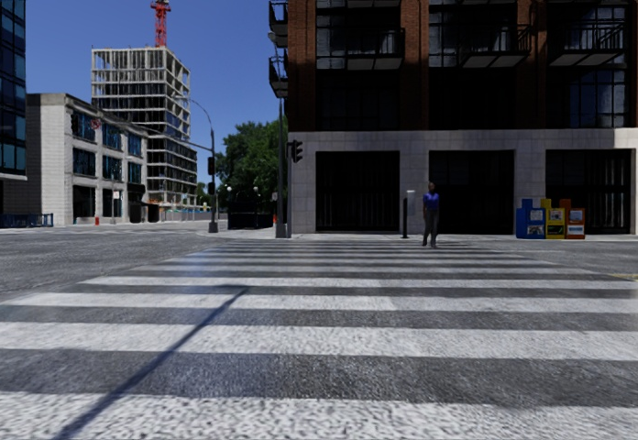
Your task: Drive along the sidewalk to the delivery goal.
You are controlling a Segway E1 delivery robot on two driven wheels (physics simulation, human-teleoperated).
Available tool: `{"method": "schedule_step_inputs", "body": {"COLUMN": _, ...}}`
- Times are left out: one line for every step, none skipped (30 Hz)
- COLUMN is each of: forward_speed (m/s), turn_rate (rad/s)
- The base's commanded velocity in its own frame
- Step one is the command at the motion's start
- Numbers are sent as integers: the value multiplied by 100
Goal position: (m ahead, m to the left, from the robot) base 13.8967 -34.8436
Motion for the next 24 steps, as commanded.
{"method": "schedule_step_inputs", "body": {"forward_speed": 159, "turn_rate": 0}}
{"method": "schedule_step_inputs", "body": {"forward_speed": 159, "turn_rate": 0}}
{"method": "schedule_step_inputs", "body": {"forward_speed": 159, "turn_rate": 0}}
{"method": "schedule_step_inputs", "body": {"forward_speed": 159, "turn_rate": 0}}
{"method": "schedule_step_inputs", "body": {"forward_speed": 159, "turn_rate": 0}}
{"method": "schedule_step_inputs", "body": {"forward_speed": 159, "turn_rate": 0}}
{"method": "schedule_step_inputs", "body": {"forward_speed": 159, "turn_rate": 0}}
{"method": "schedule_step_inputs", "body": {"forward_speed": 159, "turn_rate": 0}}
{"method": "schedule_step_inputs", "body": {"forward_speed": 159, "turn_rate": 0}}
{"method": "schedule_step_inputs", "body": {"forward_speed": 159, "turn_rate": 0}}
{"method": "schedule_step_inputs", "body": {"forward_speed": 159, "turn_rate": 0}}
{"method": "schedule_step_inputs", "body": {"forward_speed": 159, "turn_rate": 0}}
{"method": "schedule_step_inputs", "body": {"forward_speed": 160, "turn_rate": 0}}
{"method": "schedule_step_inputs", "body": {"forward_speed": 162, "turn_rate": 0}}
{"method": "schedule_step_inputs", "body": {"forward_speed": 162, "turn_rate": 0}}
{"method": "schedule_step_inputs", "body": {"forward_speed": 165, "turn_rate": 0}}
{"method": "schedule_step_inputs", "body": {"forward_speed": 168, "turn_rate": 0}}
{"method": "schedule_step_inputs", "body": {"forward_speed": 170, "turn_rate": 0}}
{"method": "schedule_step_inputs", "body": {"forward_speed": 170, "turn_rate": 0}}
{"method": "schedule_step_inputs", "body": {"forward_speed": 170, "turn_rate": 0}}
{"method": "schedule_step_inputs", "body": {"forward_speed": 170, "turn_rate": 0}}
{"method": "schedule_step_inputs", "body": {"forward_speed": 170, "turn_rate": 0}}
{"method": "schedule_step_inputs", "body": {"forward_speed": 170, "turn_rate": 0}}
{"method": "schedule_step_inputs", "body": {"forward_speed": 170, "turn_rate": 0}}
